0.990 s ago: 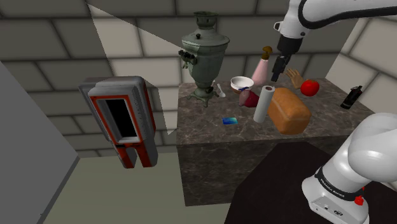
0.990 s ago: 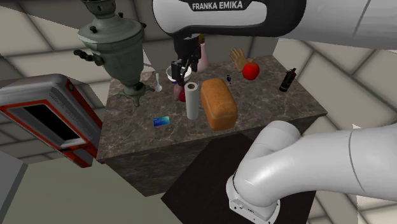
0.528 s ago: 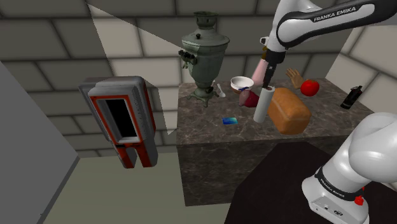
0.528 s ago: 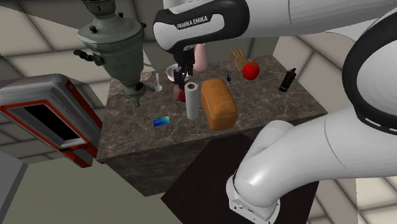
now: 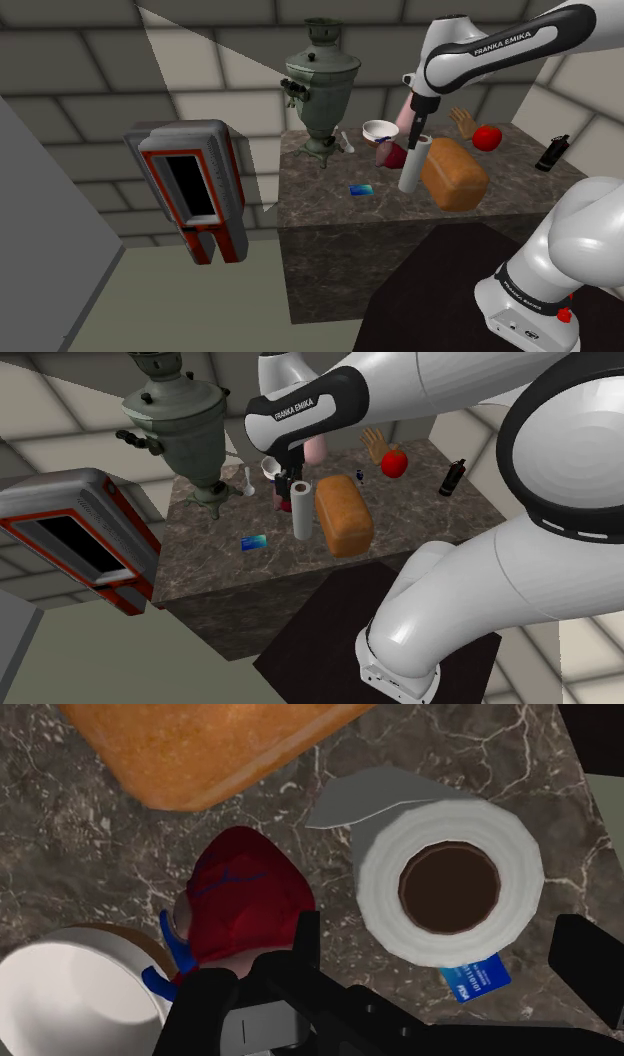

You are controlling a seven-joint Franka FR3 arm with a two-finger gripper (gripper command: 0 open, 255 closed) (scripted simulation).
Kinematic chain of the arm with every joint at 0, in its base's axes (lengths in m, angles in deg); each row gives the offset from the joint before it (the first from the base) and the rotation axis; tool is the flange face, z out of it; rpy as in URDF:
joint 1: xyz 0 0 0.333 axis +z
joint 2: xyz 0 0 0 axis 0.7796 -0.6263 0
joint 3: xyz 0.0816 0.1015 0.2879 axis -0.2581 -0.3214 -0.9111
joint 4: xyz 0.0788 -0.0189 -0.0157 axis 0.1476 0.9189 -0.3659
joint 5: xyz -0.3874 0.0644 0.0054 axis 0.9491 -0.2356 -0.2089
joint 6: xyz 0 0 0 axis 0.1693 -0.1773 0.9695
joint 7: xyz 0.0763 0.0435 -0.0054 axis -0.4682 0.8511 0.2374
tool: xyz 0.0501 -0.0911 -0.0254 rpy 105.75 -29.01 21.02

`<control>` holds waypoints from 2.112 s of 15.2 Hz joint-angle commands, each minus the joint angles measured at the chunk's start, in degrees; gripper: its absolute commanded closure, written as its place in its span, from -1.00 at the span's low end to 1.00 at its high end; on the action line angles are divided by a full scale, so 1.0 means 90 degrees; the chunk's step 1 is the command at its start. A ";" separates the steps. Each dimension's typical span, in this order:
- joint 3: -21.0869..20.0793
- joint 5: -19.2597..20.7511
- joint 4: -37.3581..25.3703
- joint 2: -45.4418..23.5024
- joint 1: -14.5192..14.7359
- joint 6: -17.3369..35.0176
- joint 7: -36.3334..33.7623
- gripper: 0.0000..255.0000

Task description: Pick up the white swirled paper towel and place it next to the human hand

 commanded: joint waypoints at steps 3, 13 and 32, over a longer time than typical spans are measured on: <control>0.0019 0.0002 0.0059 -0.0045 -0.0005 0.0110 0.0015 -1.00; 0.0019 0.0003 0.0059 -0.0043 -0.0005 0.0108 0.0014 1.00; -0.0112 -0.0018 -0.0818 0.0360 0.0007 -0.1167 0.0014 1.00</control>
